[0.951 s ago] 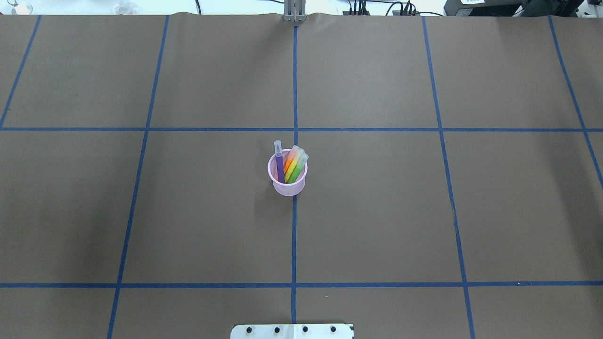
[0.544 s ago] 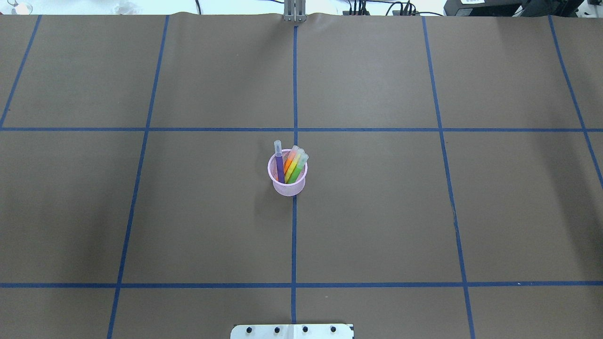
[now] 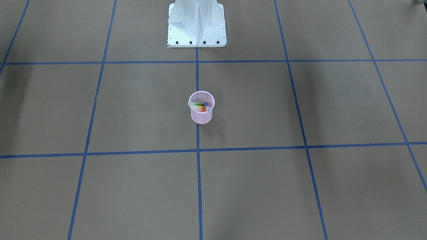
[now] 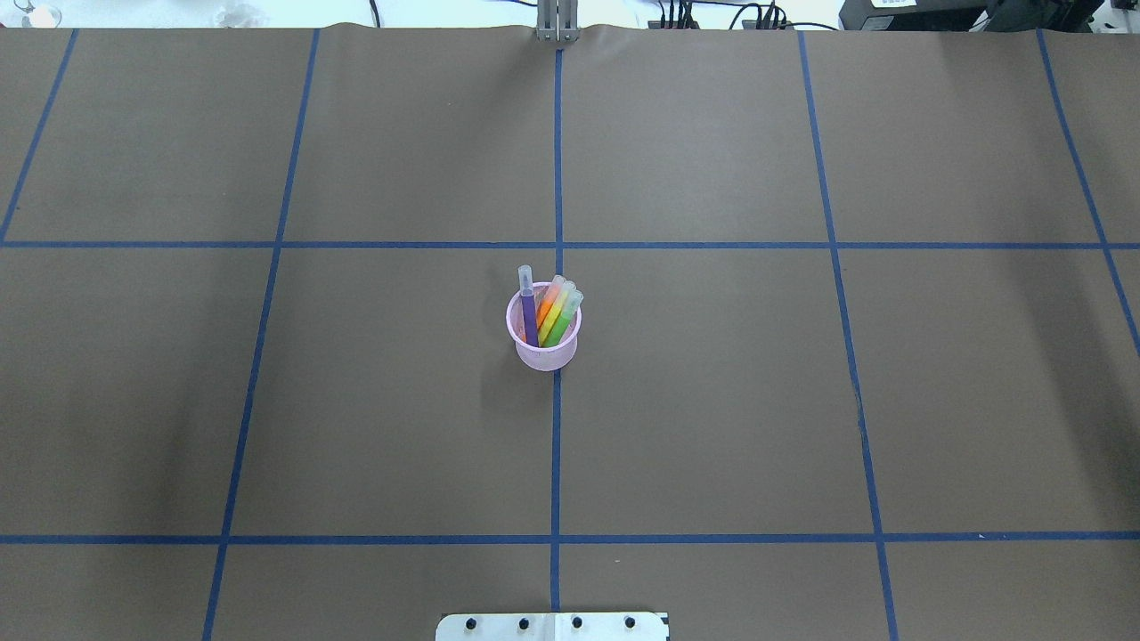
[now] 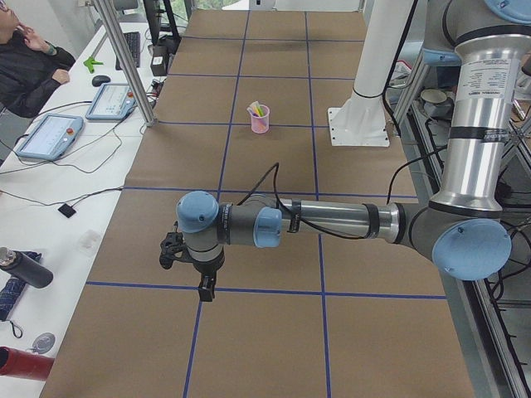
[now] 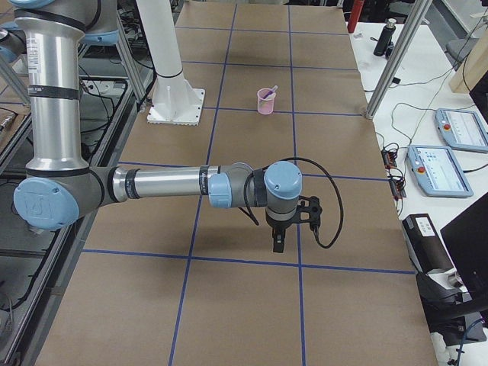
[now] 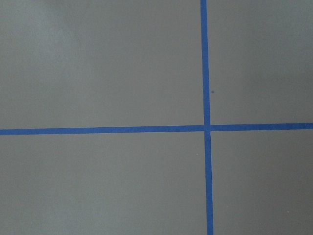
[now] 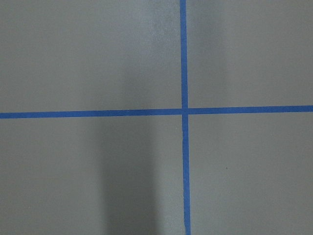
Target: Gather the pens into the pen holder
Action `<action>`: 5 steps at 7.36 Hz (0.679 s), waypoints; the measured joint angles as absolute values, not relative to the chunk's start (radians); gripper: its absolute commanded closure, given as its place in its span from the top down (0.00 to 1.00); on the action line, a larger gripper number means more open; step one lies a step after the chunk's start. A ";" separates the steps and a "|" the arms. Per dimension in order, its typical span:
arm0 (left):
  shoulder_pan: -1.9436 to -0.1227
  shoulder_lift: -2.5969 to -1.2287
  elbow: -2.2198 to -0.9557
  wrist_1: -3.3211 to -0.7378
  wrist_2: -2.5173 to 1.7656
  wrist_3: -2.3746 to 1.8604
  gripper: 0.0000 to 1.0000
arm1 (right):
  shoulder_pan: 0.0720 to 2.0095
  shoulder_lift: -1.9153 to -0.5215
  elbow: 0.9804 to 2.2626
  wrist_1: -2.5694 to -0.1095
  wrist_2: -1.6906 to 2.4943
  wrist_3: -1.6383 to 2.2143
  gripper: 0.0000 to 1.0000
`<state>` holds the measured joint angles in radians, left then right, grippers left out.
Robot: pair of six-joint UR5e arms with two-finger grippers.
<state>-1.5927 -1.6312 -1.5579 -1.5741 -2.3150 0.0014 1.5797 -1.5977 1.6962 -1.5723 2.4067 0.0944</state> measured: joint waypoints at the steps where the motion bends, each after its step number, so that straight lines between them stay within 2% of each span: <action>1: -1.593 -1.629 -1.558 -1.574 -2.326 0.001 1.00 | 1.579 -1.597 1.696 -1.572 2.407 0.096 1.00; 5: -1.594 -1.628 -1.559 -1.574 -2.333 0.002 1.00 | 1.578 -1.597 1.699 -1.571 2.407 0.096 1.00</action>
<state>-1.5938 -1.6278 -1.5585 -1.5739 -2.3331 0.0015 1.5785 -1.5969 1.6987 -1.5708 2.4068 0.0957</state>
